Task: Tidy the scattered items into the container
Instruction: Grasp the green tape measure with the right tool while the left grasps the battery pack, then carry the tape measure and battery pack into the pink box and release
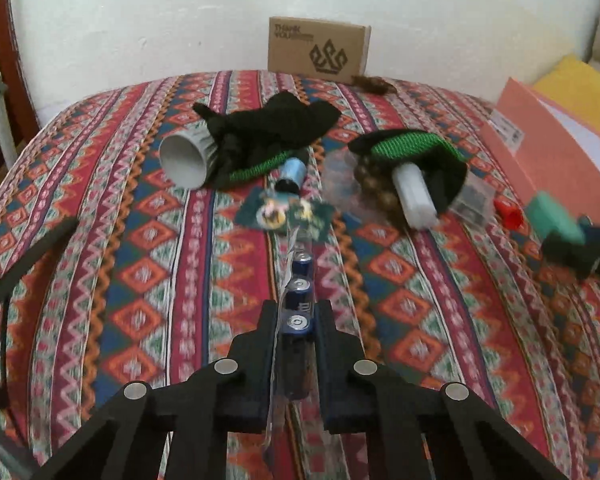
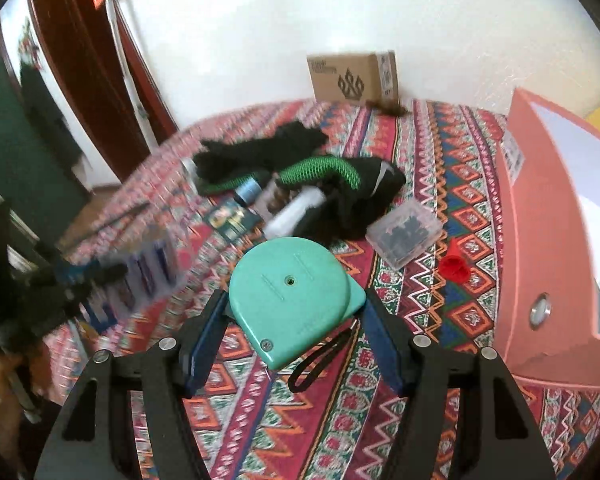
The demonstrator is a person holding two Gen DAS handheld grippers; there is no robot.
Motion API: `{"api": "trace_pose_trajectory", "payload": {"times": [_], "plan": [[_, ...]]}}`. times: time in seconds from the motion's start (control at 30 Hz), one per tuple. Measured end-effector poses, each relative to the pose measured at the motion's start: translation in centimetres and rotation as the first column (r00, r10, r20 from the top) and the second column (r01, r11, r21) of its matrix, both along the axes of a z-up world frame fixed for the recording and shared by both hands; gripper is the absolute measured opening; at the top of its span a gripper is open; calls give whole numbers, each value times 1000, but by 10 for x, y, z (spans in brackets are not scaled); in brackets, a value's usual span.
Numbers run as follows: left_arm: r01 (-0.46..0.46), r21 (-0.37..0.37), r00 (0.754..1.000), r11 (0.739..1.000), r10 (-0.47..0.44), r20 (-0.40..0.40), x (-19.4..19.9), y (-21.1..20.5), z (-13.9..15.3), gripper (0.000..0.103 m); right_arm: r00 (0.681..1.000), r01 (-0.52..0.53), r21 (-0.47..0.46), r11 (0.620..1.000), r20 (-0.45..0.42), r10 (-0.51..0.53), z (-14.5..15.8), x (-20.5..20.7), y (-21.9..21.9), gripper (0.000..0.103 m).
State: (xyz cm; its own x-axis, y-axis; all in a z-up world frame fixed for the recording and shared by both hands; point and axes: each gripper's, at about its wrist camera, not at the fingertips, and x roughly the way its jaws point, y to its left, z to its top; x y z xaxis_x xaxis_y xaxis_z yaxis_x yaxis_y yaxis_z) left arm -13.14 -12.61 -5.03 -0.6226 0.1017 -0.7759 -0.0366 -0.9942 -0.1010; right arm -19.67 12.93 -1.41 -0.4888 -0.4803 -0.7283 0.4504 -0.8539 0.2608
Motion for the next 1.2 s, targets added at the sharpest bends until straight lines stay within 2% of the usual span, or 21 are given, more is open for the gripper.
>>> {"api": "trace_pose_trajectory", "payload": {"times": [0.07, 0.13, 0.27, 0.4, 0.53, 0.7, 0.97, 1.07, 1.2], "plan": [[38, -69, 998, 997, -35, 54, 4, 9, -15, 12, 1000, 14, -51, 999, 5, -14, 9, 8, 11, 69], [68, -98, 993, 993, -57, 105, 3, 17, -32, 14, 1000, 20, -81, 996, 14, -19, 13, 12, 17, 69], [41, -135, 987, 990, -19, 160, -10, 20, -67, 13, 999, 15, -71, 997, 31, -13, 9, 11, 16, 69], [-3, -120, 994, 993, 17, 112, -9, 18, -64, 12, 999, 11, -63, 998, 45, -8, 5, 8, 17, 69], [-15, -63, 999, 998, 17, 31, 2, 15, -33, 12, 1000, 5, -84, 996, 23, -3, 14, 9, 22, 69], [-3, 2, 997, 1000, 3, -80, 19, 27, 19, 12, 998, 36, -146, 989, -42, -43, 50, 22, 45, 69], [115, 107, 960, 988, -83, -269, 25, 84, 121, 12, 982, 81, -248, 965, -146, -120, 107, 43, 85, 69], [205, 120, 933, 971, -157, -324, 14, 124, 153, 12, 945, 154, -282, 947, -237, -224, 140, 61, 126, 69], [306, 124, 907, 944, -249, -340, -15, 189, 172, 12, 861, 288, -330, 899, -321, -394, 173, 76, 187, 69]]}}
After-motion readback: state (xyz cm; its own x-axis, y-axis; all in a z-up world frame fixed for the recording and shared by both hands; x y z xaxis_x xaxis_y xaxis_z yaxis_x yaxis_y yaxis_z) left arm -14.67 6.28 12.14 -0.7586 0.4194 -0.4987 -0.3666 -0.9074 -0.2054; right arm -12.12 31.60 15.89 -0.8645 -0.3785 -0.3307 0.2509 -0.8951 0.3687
